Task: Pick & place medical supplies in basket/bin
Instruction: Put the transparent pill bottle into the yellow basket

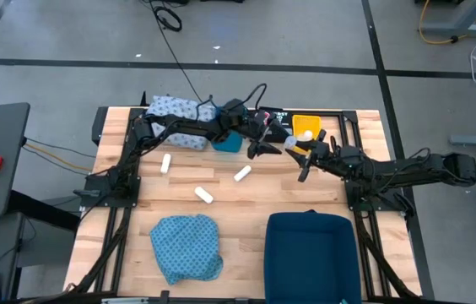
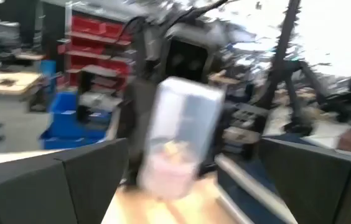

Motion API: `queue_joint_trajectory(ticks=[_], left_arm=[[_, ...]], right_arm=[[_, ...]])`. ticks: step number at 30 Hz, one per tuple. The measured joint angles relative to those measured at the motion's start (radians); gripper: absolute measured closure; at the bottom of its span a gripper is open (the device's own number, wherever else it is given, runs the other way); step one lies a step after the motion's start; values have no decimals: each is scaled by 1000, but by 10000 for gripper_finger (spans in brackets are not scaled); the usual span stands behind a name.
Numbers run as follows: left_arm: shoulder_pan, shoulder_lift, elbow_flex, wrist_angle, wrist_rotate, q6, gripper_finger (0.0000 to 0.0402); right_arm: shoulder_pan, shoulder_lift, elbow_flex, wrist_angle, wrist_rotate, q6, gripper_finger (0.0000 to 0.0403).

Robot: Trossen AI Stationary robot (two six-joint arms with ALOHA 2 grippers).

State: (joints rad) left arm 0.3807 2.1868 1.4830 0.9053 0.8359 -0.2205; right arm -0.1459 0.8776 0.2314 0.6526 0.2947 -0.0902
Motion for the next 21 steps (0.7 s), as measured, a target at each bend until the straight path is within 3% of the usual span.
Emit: queue_joint_trajectory(ticks=[12,16,21], left_arm=[[-151,0,-16,-90,-412,268,40],[-173,0,-16,-117,-463,307,40],[-141,0,-20,-149,-436,267,40]], right_arm=[[2,0,0,-23,-10,7,274],[2,0,-4,-40,-9,7,274],[5,0,-10,-51,-7,7,274]])
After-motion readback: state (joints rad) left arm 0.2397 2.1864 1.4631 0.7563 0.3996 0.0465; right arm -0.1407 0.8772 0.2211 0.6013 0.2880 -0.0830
